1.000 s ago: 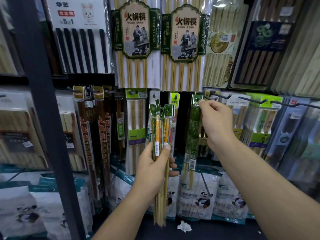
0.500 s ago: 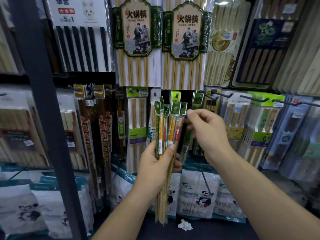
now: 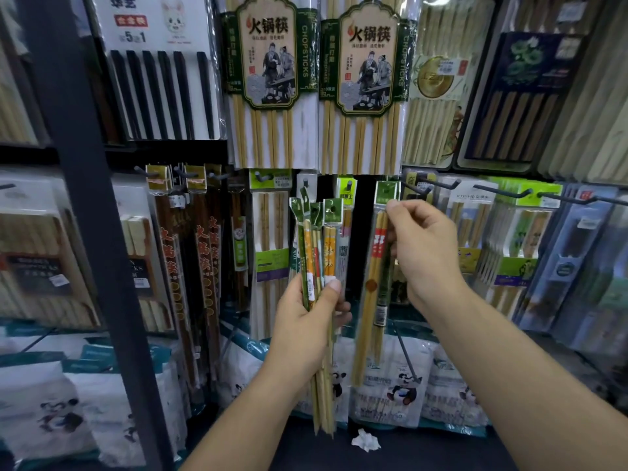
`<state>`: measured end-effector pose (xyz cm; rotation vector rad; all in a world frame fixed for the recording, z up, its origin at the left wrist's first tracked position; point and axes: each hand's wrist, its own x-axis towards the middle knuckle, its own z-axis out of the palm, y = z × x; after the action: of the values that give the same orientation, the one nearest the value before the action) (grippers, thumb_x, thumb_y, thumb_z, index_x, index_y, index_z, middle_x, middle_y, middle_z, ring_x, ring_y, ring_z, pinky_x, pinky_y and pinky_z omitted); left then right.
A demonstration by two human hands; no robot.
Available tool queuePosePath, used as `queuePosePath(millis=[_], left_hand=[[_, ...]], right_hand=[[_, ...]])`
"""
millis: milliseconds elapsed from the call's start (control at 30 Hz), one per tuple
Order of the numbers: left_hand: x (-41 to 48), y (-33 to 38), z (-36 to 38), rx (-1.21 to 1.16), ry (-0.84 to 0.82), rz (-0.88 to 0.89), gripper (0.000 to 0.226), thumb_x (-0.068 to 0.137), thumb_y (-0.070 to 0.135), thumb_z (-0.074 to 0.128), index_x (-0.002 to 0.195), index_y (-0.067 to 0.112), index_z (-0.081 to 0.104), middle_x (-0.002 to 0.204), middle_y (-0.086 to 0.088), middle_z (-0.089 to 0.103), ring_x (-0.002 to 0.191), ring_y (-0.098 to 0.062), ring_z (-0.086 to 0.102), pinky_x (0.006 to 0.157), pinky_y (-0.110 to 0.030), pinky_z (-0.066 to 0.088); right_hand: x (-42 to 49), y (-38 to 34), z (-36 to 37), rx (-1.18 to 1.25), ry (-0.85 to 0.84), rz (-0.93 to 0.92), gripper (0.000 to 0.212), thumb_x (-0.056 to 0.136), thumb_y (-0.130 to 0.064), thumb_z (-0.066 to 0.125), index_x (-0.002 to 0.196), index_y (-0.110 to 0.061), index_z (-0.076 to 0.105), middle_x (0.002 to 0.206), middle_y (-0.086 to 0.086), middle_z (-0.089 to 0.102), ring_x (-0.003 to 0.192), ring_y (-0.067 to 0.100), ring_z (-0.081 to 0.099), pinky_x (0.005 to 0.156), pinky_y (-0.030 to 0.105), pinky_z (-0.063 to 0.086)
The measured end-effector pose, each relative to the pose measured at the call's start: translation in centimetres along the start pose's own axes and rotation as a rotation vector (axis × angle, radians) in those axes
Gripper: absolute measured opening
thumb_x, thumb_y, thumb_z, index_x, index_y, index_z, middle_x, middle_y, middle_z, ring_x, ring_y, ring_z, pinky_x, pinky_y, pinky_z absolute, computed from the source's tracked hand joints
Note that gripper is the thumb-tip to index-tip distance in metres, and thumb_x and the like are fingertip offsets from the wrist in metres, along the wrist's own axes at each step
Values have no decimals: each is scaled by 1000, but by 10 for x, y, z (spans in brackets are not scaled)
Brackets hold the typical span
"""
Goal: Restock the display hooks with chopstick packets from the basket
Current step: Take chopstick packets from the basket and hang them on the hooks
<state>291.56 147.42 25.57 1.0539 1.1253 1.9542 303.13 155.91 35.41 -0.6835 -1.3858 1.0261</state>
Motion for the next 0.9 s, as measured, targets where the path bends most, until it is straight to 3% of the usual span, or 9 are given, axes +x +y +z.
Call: queuePosePath(millis=[67,167,400,533,700,833,900], left_hand=[[1,2,-1,-15,0,-2,6,101,24,62,100,19,65,80,-3,63,75,-18,66,71,-38,63],[1,3,-2,6,-15,16,6,101,25,63,98,21,66,76,-3,59,69,-14,62,63,-33,61],[-1,3,-2,30,-29,14,7,99,27,65,103,21,67,73,3,62,68,-13,63,63,-37,62],[-1,3,-2,45,-30,11,4,99,27,66,100,28,69,71,8,63,68,-11,64,62,-36,62],[-1,3,-2,61,-31,-19,11,95,31,71,90,40,72,73,5,66,70,-15,68,61,-33,62],[0,2,-3,54,-34,-27,10,93,30,74,94,39,74,78,7,70,73,-13,70,64,-37,63],[0,2,-3,54,-38,-27,8,92,32,75,96,39,73,80,7,72,74,-14,72,65,-38,64]], right_hand=[[8,-1,-2,-1,32,-15,28,100,-28,62,74,-20,69,65,-1,56,59,12,52,57,26,46],[15,2,-4,-31,42,-37,33,100,-30,62,70,-21,68,60,-3,52,57,13,50,59,31,48],[22,10,-5,-47,100,-48,36,100,-29,63,65,-19,67,63,-3,58,61,3,60,56,17,50],[27,14,-4,-93,98,-43,32,99,-30,63,77,-7,69,63,-2,53,60,8,53,66,26,56],[28,21,-5,-151,119,-36,36,98,-31,65,78,-1,69,64,5,48,58,11,46,76,24,47],[21,20,-5,-176,166,-55,19,96,-31,69,81,-19,70,65,-11,59,55,-5,52,61,13,44],[11,18,-3,-159,147,-78,20,96,-32,68,81,-19,69,65,-12,60,57,-6,53,57,9,43]])
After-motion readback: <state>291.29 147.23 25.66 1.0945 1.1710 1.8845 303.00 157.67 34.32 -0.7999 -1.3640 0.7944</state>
